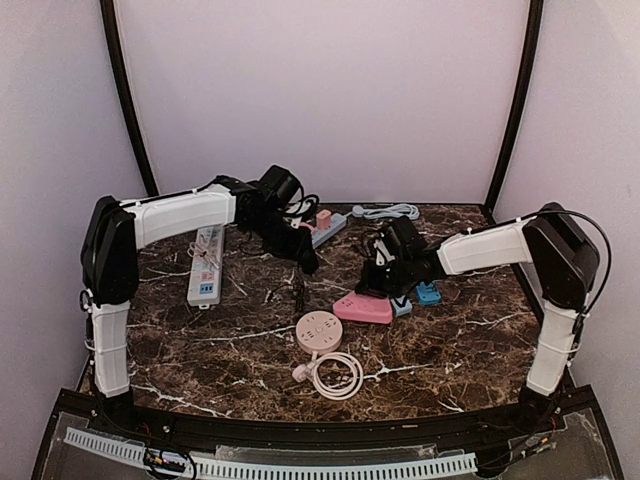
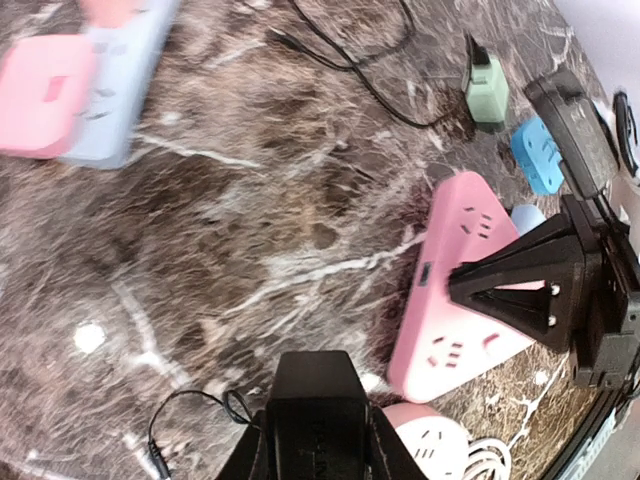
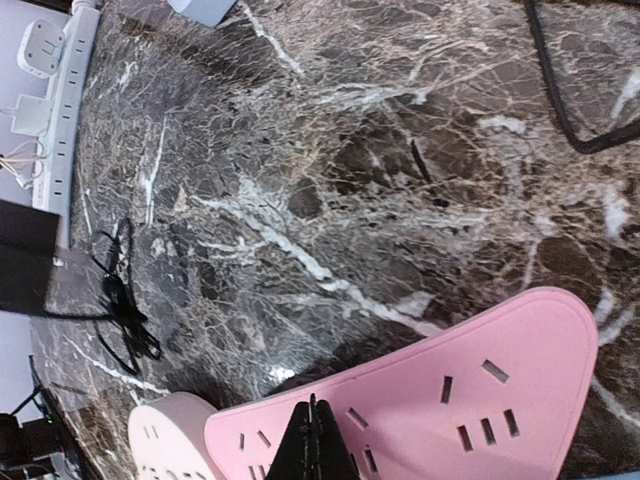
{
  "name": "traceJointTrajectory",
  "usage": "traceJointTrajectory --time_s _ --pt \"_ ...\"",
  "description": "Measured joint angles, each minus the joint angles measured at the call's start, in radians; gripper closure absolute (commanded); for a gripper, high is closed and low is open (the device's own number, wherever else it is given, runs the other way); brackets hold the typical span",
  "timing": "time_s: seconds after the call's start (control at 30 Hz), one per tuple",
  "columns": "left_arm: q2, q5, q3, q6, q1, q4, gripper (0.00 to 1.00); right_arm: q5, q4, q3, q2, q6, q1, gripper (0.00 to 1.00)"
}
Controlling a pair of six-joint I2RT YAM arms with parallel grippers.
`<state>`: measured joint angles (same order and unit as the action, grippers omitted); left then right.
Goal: Pull the plug off the socket
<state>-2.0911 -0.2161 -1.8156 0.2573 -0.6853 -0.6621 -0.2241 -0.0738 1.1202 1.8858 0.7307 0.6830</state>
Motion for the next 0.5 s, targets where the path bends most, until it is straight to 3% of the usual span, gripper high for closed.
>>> traceJointTrajectory --time_s 0.3,0.5 --pt "0.312 -0.012 0.338 0.136 0.080 0.205 0.87 0.065 -0.145 0.058 -0.081 -0.114 0.000 0.92" --pt "0.359 -0.134 0.491 0.194 0.080 0.294 0.84 0.092 -0.172 0.074 -0.132 -0.169 0.000 0.90"
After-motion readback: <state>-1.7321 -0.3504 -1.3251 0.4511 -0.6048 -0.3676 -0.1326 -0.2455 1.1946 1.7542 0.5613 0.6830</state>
